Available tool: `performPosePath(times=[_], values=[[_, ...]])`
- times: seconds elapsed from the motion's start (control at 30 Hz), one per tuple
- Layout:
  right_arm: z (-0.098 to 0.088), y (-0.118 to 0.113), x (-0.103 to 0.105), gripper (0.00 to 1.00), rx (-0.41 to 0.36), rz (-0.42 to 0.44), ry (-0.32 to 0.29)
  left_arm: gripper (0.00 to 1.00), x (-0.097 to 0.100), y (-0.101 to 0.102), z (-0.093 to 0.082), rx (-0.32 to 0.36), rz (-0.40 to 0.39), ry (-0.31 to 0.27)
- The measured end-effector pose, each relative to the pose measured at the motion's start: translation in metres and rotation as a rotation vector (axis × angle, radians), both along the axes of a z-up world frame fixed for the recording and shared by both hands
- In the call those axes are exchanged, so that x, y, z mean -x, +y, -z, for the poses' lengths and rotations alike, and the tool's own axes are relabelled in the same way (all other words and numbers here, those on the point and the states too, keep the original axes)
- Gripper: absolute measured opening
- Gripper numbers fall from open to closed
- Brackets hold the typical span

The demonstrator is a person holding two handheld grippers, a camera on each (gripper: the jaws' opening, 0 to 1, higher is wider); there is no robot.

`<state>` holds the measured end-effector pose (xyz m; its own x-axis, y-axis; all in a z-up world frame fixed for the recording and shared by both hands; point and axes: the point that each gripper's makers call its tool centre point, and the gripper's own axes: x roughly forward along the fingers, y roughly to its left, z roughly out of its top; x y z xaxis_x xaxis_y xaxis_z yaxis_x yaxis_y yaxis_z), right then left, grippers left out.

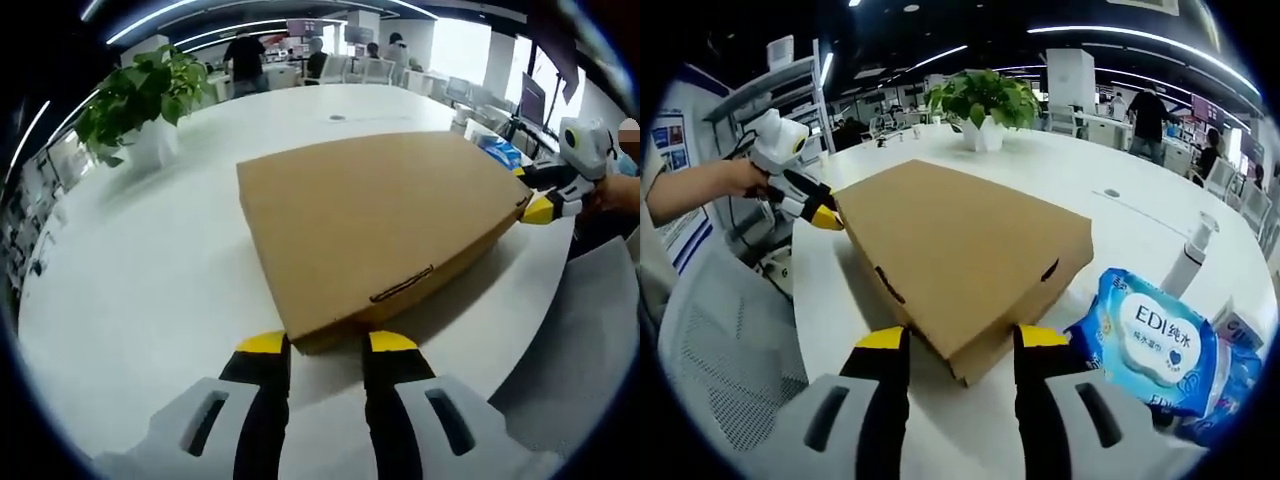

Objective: Operate the shoe box by opening the lid, removing the specified soft item, and placing it in the target area until the item is outside and the box remains undamaged.

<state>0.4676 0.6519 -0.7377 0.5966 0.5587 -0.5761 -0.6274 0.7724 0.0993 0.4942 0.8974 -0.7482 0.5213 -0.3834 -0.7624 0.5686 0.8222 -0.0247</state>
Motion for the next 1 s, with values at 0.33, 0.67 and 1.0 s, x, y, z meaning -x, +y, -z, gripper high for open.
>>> performPosePath(times=[0.33, 0.67, 1.0], values=[[0.0, -0.006, -0.02, 0.38, -0.001, -0.003, 0.003, 0.26, -0.019, -0.005, 0.0, -0.007, 0.004, 0.006], [0.0, -0.013, -0.039, 0.38, 0.003, -0.006, 0.009, 0.25, -0.037, -0.011, 0.0, -0.008, 0.011, 0.014], [0.001, -0.022, -0.057, 0.38, 0.009, -0.006, 0.024, 0.25, -0.054, -0.018, 0.0, -0.002, 0.014, 0.018]])
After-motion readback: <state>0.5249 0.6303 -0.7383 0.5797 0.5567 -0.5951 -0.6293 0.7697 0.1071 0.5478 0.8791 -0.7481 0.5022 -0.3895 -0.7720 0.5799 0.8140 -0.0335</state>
